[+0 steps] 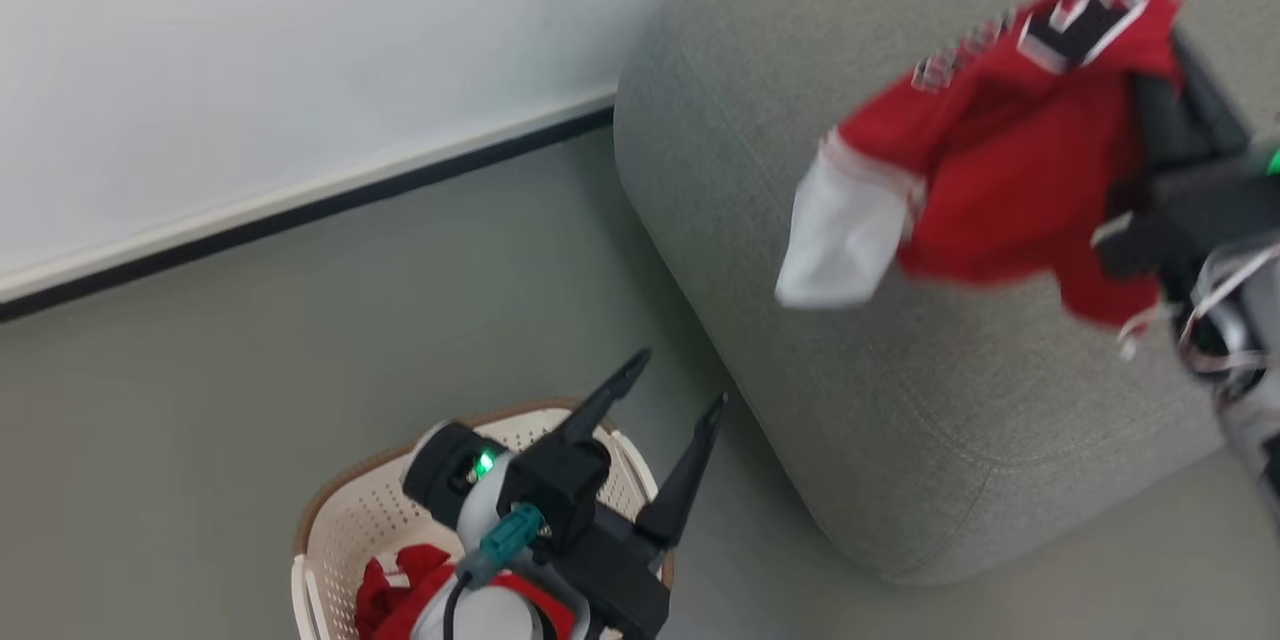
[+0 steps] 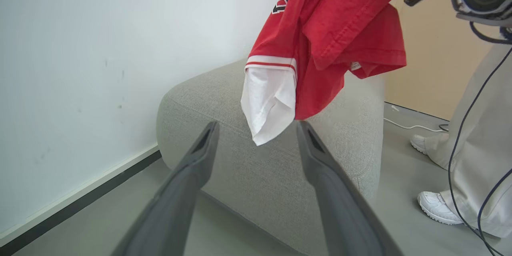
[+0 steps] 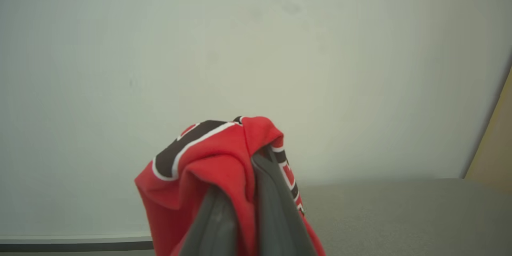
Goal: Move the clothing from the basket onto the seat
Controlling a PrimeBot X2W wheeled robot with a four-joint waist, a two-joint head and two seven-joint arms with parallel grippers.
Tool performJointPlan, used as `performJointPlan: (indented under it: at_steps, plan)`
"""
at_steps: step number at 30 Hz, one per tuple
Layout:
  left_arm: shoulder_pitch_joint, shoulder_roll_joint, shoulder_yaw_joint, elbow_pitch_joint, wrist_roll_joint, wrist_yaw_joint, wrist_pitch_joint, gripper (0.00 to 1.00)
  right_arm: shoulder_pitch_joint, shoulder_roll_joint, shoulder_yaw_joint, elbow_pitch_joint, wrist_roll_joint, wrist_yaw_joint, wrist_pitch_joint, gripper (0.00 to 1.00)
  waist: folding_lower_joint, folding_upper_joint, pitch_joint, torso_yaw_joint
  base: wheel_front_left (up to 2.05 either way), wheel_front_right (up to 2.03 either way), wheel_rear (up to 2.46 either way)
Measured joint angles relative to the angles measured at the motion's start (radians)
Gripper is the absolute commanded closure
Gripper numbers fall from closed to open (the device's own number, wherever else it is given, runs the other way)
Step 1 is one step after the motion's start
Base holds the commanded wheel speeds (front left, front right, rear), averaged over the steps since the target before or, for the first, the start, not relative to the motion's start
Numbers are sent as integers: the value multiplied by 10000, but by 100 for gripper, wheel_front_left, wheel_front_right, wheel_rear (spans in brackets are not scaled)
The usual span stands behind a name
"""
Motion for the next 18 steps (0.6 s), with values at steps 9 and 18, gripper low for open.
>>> performJointPlan:
  at_steps: [9,18]
  plan:
    - [-1011,171,320,-479,230,88,349,0,-3343,-84,-692,1875,259,445,180,100,1,0,1126,165,0,0,0]
    - [-1788,267,272,-738,594,77,692,0,-5003,-623,-1384,3676,424,422,224,100,0,1,2358,527,0,0,0]
